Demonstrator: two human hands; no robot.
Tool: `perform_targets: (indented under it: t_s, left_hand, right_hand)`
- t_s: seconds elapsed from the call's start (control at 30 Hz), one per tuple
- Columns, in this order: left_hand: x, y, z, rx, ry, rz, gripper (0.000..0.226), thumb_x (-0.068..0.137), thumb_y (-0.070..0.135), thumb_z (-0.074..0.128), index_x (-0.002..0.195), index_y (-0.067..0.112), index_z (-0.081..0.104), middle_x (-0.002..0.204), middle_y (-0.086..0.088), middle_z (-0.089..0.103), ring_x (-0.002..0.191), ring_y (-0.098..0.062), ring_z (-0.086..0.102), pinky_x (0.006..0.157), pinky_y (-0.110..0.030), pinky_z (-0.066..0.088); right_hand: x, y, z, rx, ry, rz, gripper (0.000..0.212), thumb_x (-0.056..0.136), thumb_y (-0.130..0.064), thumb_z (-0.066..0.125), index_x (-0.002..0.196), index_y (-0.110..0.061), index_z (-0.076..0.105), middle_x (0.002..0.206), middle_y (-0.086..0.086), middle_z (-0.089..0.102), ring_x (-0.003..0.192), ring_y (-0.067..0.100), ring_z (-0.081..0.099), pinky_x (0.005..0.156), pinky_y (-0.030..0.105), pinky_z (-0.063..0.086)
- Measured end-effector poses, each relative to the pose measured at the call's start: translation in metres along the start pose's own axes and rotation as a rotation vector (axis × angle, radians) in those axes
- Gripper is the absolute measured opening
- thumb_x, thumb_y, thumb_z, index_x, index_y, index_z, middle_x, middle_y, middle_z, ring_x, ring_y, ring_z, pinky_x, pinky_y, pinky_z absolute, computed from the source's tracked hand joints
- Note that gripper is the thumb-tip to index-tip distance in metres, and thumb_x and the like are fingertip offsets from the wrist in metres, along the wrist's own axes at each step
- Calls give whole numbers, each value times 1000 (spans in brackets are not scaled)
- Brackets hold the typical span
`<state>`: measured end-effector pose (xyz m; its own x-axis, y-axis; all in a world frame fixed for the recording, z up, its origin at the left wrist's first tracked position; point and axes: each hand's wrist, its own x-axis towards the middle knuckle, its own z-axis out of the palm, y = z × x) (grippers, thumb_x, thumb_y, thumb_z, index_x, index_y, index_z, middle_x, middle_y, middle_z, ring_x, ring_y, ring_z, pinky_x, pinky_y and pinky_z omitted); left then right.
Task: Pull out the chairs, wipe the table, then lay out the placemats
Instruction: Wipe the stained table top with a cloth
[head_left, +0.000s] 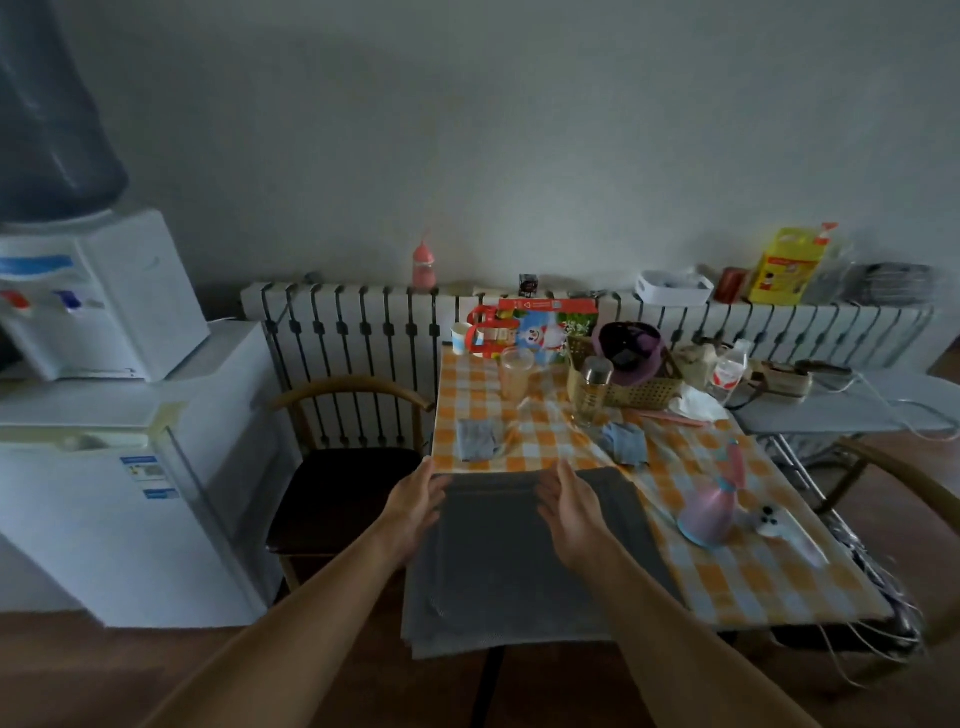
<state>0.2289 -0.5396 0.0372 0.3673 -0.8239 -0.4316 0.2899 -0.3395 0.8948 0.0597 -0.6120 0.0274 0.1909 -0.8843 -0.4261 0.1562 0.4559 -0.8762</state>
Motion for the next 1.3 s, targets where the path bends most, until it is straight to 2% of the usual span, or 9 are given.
perform_targets:
  t_s: [0.2, 0.33, 0.5, 0.7, 0.8, 1.0, 1.13, 1.23, 1.3]
  left_hand:
    - [83, 31, 0, -16, 36, -59, 48, 102, 39, 28, 142, 14, 38, 142, -6, 48, 133, -22, 43, 115, -40, 27]
    - [148, 44, 1, -24, 14, -115, 47, 103, 34, 27, 141, 9, 38, 141, -9, 48, 132, -25, 44, 98, -32, 36]
    - [233, 40, 3, 24, 12, -234, 46, 102, 36, 27, 138, 12, 44, 142, -8, 47, 125, -21, 48, 99, -32, 38]
    - [309, 26, 10, 4, 60, -333, 35, 102, 31, 31, 125, 14, 51, 82, 7, 51, 72, -7, 50, 61, -21, 41]
    - [347, 4, 11, -34, 41, -393, 32, 101, 32, 35, 114, 12, 57, 92, 0, 59, 83, -15, 56, 67, -27, 44]
    - [375, -20, 17, -112, 18, -452, 32, 100, 33, 36, 105, 13, 61, 100, -6, 65, 89, -19, 62, 67, -29, 46]
    - [377, -19, 17, -143, 14, -492, 32, 99, 35, 39, 106, 12, 60, 108, -9, 64, 99, -22, 60, 81, -33, 47]
    - [378, -20, 22, -133, -12, -474, 35, 95, 36, 47, 111, 10, 63, 117, -14, 63, 98, -23, 59, 76, -32, 47]
    - [375, -18, 24, -108, -31, -452, 35, 95, 34, 46, 115, 10, 62, 117, -15, 63, 101, -23, 59, 81, -33, 47]
  right_hand:
    - [80, -22, 38, -61, 6, 61, 46, 102, -39, 32, 137, -11, 45, 134, 4, 51, 128, 22, 45, 106, 33, 31]
    - [144, -21, 61, -111, 23, 66, 31, 102, -41, 32, 112, -21, 53, 109, -5, 57, 111, 17, 51, 105, 36, 35]
    - [219, -6, 86, -224, 34, 98, 29, 102, -37, 34, 110, -19, 55, 112, 2, 59, 107, 20, 54, 98, 37, 40]
    - [288, 25, 109, -454, -26, 91, 20, 99, -14, 39, 100, -8, 58, 90, 2, 59, 82, 14, 58, 67, 22, 49]
    - [311, 47, 117, -531, -68, 82, 23, 96, -16, 44, 115, -17, 58, 104, 2, 64, 95, 20, 65, 79, 35, 58]
    - [335, 65, 118, -593, -37, 97, 22, 97, -5, 41, 98, -18, 60, 99, 9, 66, 88, 24, 66, 78, 39, 59]
    - [387, 126, 95, -725, 3, 107, 21, 89, -20, 52, 98, -38, 58, 107, -3, 61, 101, 21, 61, 78, 41, 58]
    - [375, 109, 106, -696, 50, 104, 17, 89, -19, 55, 89, -34, 63, 98, -4, 67, 96, 21, 64, 79, 37, 58]
    - [337, 66, 126, -522, 86, 81, 18, 92, -8, 54, 92, -21, 66, 88, 4, 70, 81, 21, 69, 66, 29, 58]
